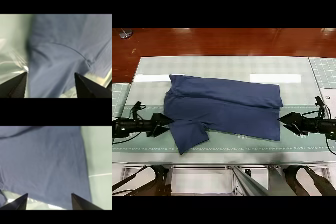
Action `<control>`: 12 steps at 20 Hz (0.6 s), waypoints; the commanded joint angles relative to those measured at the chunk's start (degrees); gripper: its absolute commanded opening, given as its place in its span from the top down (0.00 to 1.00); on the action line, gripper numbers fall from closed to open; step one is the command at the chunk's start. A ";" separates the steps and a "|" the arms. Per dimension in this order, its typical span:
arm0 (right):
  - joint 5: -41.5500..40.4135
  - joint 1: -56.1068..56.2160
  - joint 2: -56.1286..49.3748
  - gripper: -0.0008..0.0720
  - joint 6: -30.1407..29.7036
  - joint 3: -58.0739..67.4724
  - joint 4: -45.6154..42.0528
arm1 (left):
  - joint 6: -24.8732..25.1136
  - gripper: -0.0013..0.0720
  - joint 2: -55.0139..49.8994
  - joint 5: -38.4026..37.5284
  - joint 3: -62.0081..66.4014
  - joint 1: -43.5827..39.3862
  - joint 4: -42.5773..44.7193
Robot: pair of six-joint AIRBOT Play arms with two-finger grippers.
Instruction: Fold the shirts.
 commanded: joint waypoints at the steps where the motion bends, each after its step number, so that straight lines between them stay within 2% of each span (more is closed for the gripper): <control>1: -0.96 -0.04 0.37 0.13 -0.22 -1.03 0.94 | 2.38 0.03 -1.68 2.47 -0.96 -7.28 -1.38; 3: -1.18 -0.68 0.37 0.13 -0.22 -0.85 0.70 | 2.38 0.03 -2.01 3.02 -0.83 -9.99 -1.38; 4: -1.09 -1.62 0.37 0.13 -0.02 -0.33 -0.07 | 2.40 0.25 -1.99 2.75 -0.63 -10.47 -1.31; 5: -1.05 -2.49 0.37 0.13 0.61 0.26 -1.53 | 3.56 0.93 -1.99 0.74 -0.13 -10.36 -0.92; 7: -1.01 -3.54 0.37 0.13 3.76 1.07 -8.26 | 3.85 0.94 -1.97 -2.19 2.14 -10.21 -0.76; 9: 2.89 -3.37 0.37 0.13 8.39 0.31 -15.98 | 3.67 0.94 -1.95 -3.91 4.63 -10.19 -0.83; 12: 5.81 -3.37 0.37 0.13 9.79 -3.96 -16.46 | 3.69 0.94 -1.97 -3.45 5.18 -10.21 -0.92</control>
